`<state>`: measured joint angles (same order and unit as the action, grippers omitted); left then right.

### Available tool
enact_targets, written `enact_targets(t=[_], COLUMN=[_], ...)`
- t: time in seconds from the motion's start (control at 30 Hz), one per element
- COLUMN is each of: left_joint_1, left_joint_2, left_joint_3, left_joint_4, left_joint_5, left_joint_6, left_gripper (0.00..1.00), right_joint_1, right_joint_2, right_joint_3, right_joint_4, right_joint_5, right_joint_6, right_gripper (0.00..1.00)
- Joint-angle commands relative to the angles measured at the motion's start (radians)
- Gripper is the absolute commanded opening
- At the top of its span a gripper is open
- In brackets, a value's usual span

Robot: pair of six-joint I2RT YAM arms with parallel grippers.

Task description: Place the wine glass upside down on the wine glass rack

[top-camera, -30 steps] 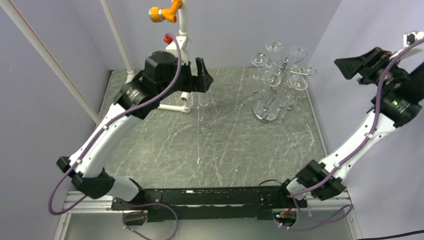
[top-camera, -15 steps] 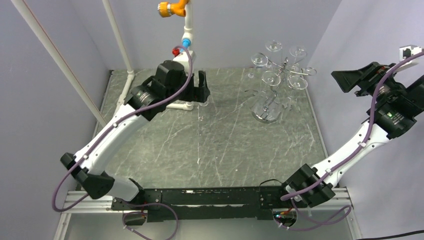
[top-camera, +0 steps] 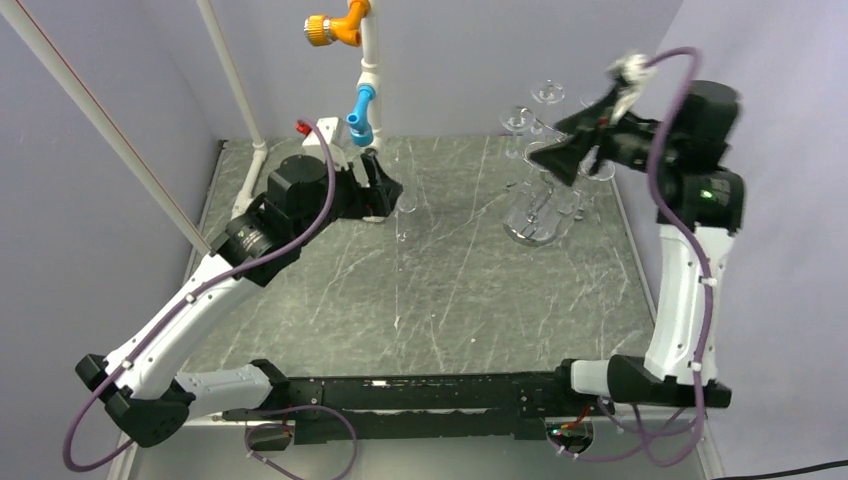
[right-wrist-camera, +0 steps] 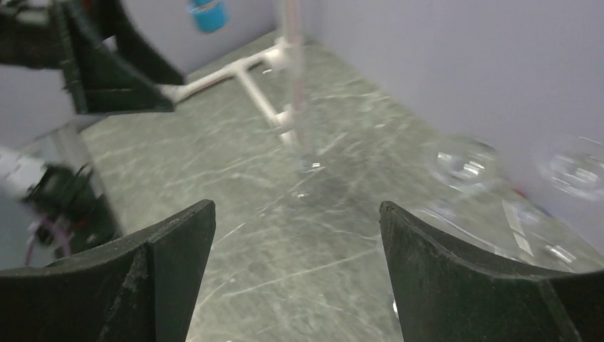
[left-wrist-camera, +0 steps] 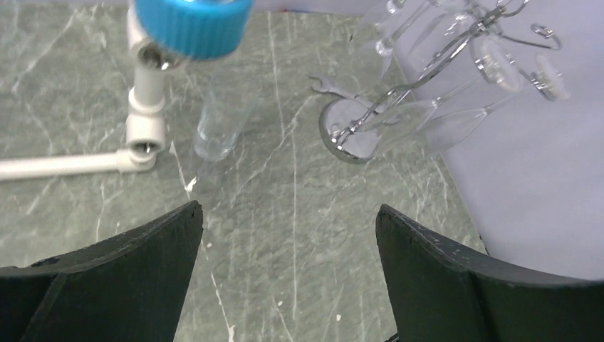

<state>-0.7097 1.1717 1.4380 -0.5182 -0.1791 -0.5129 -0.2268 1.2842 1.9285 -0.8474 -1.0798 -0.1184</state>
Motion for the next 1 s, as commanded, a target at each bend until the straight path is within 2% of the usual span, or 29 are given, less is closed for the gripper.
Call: enact_targets(t=[0.0, 0.1, 0.17, 0.33, 0.43, 0.5, 0.6, 0.87, 0.97], left_joint_1=[0.006, 0.009, 0.009, 0.01, 0.009, 0.009, 0.009, 0.01, 0.009], left_joint_2=[-0.104, -0.172, -0.215, -0.316, -0.379, -0.413, -0.442, -0.462, -0.467], left_joint_3=[-0.123, -0.203, -0.25, -0.343, -0.404, -0.438, -0.47, -0.492, -0.497], left_joint_4=[0.105, 0.105, 0.083, 0.024, 0.007, 0.004, 0.001, -0.009, -0.012], left_joint_5=[-0.055, -0.066, -0.076, -0.097, -0.105, -0.104, -0.099, -0.096, -0.097], left_joint_6=[-0.141, -0.201, -0.226, -0.291, -0.332, -0.352, -0.363, -0.357, -0.36], left_gripper=[0.94, 0.94, 0.94, 0.94, 0.93, 0.94, 0.94, 0.94, 0.94], right_joint_1=[0.345, 0.575, 0.668, 0.727, 0.751, 0.751, 0.754, 0.763, 0.767], right_joint_2=[0.059, 0.127, 0.2, 0.422, 0.512, 0.566, 0.65, 0.74, 0.774], right_joint_3=[0.011, 0.005, 0.031, 0.194, 0.236, 0.26, 0.315, 0.394, 0.412], right_joint_4=[-0.152, -0.164, -0.153, -0.114, -0.071, -0.059, -0.061, -0.043, -0.044], right_joint_5=[0.315, 0.515, 0.623, 0.778, 0.874, 0.871, 0.85, 0.839, 0.84], right_joint_6=[-0.197, -0.221, -0.175, 0.053, 0.115, 0.161, 0.178, 0.185, 0.177], right_gripper=[0.87, 0.87, 0.87, 0.84, 0.79, 0.69, 0.6, 0.5, 0.43])
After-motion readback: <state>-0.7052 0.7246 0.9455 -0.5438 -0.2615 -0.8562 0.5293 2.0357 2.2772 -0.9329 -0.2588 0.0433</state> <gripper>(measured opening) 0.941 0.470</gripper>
